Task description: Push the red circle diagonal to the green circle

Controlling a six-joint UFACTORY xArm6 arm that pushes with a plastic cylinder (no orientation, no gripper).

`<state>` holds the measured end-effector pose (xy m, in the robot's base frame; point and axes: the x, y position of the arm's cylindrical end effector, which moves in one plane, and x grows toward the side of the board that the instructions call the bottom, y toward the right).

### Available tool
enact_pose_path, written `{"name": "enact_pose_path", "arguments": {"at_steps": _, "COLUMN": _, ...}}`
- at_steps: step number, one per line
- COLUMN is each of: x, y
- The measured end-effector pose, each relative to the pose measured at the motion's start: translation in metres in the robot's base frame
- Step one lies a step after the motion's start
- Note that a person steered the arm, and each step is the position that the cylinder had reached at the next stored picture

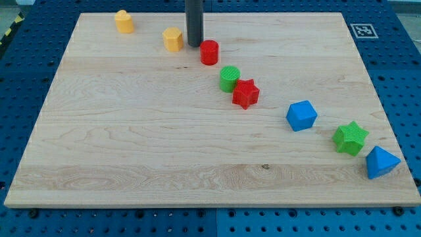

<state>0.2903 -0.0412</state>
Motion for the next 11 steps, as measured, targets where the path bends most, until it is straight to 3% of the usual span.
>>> {"name": "enact_pose_path", "arguments": {"at_steps": 1, "x": 0.004, "y": 0.008}}
{"name": "enact_pose_path", "arguments": {"at_steps": 2, "x": -0.027, "y": 0.011}}
{"name": "enact_pose_path", "arguments": {"at_steps": 3, "x": -0.021, "y": 0.053}}
{"name": "enact_pose_path", "arguments": {"at_steps": 4, "x": 0.012, "y": 0.084}}
{"name": "enact_pose_path", "arguments": {"at_steps": 5, "x": 0.032, "y": 0.086}}
{"name": "enact_pose_path", "arguments": {"at_steps": 7, "x": 0.002, "y": 0.052}}
{"name": "enact_pose_path", "arguments": {"at_steps": 10, "x": 0.04, "y": 0.053}}
{"name": "enact_pose_path", "arguments": {"at_steps": 11, "x": 0.025, "y": 0.021}}
